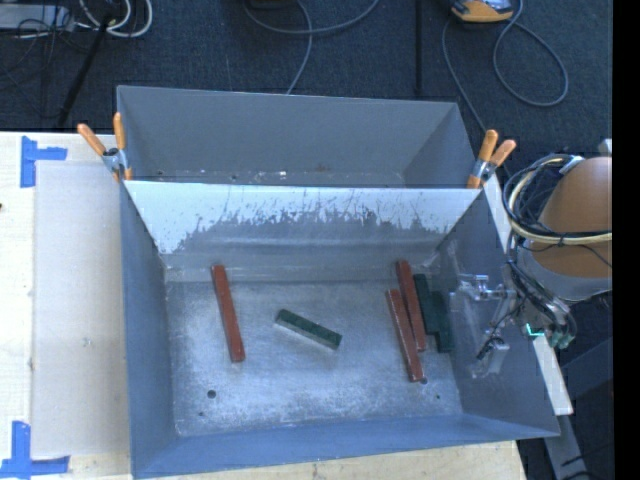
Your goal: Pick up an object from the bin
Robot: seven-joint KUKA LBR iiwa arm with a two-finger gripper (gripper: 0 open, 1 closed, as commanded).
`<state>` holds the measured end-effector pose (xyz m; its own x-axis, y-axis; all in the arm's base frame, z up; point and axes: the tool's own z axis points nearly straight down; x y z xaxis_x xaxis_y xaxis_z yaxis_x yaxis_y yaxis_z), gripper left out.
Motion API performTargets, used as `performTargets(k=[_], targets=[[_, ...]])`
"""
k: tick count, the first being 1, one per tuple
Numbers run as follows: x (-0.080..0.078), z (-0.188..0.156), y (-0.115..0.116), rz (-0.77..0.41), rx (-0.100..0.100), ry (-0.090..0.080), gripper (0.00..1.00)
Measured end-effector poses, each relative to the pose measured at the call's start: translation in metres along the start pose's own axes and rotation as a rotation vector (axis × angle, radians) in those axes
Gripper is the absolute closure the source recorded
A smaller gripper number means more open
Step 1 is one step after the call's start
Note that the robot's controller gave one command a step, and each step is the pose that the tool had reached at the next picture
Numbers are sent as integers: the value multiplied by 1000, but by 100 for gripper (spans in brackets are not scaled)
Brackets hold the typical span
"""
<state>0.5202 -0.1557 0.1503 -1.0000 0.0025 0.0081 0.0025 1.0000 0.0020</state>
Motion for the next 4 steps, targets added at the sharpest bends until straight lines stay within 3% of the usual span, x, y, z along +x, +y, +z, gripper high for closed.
performTargets(k=[1, 2, 3, 4], targets=[[45, 81, 54, -85, 3, -18, 0], [27, 81, 14, 74, 2, -9, 0], [2, 80, 68, 259, -1, -11, 0], [18, 80, 92, 413, 0, -11, 0]])
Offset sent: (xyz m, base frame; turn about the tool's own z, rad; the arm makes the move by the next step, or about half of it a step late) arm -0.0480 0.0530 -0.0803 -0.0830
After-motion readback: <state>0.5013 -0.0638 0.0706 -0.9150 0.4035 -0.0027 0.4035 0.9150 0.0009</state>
